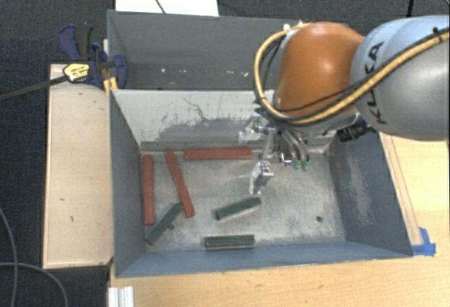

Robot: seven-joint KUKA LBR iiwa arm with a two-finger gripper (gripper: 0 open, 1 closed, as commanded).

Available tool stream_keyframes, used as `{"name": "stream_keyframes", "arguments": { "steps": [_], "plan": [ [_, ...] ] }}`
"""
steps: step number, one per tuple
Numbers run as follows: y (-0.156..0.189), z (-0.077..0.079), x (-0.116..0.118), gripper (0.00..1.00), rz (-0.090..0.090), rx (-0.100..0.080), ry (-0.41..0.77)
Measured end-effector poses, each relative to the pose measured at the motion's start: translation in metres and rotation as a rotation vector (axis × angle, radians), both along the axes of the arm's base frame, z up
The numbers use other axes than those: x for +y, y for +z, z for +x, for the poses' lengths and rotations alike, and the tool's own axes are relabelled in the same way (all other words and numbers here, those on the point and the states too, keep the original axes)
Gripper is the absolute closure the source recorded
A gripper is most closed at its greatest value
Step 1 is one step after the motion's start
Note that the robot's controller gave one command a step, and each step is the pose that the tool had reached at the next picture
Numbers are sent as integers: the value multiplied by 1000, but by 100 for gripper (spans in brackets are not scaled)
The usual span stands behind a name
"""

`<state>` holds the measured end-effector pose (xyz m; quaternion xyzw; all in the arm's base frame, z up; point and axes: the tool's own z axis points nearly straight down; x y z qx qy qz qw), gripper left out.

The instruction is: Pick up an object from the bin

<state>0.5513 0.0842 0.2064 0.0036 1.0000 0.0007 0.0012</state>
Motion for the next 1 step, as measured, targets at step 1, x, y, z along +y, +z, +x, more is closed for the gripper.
{"name": "stream_keyframes", "arguments": {
  "steps": [1],
  "plan": [
    [0,0,0,0,0,0,-1]
  ]
}}
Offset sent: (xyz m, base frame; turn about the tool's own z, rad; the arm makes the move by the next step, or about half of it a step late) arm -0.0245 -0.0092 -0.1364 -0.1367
